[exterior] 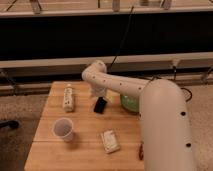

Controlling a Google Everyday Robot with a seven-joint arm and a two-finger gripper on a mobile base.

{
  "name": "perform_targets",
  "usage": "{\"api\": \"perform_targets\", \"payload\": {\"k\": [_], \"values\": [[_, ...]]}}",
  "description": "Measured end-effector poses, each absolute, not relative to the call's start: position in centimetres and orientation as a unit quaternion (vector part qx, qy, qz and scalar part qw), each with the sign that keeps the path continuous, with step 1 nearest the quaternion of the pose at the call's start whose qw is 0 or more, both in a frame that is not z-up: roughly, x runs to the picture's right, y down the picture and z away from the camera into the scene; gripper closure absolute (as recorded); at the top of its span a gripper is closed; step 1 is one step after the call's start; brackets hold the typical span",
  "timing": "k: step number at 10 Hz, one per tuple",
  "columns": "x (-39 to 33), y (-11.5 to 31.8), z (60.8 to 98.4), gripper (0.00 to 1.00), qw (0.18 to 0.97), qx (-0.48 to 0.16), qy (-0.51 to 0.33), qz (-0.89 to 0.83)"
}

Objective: Place the eraser in the ceramic cup

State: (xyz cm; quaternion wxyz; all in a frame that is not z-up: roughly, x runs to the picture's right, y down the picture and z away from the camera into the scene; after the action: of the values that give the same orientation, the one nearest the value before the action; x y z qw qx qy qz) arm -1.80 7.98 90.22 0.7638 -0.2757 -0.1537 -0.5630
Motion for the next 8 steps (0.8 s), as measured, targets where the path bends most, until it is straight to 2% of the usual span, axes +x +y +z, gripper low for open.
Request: {"api": "perform_targets", "payload": {"k": [8], "values": [[-1.3,10.2,92.0,0.20,0.771,-0.285,-0.169,-0.544]]}}
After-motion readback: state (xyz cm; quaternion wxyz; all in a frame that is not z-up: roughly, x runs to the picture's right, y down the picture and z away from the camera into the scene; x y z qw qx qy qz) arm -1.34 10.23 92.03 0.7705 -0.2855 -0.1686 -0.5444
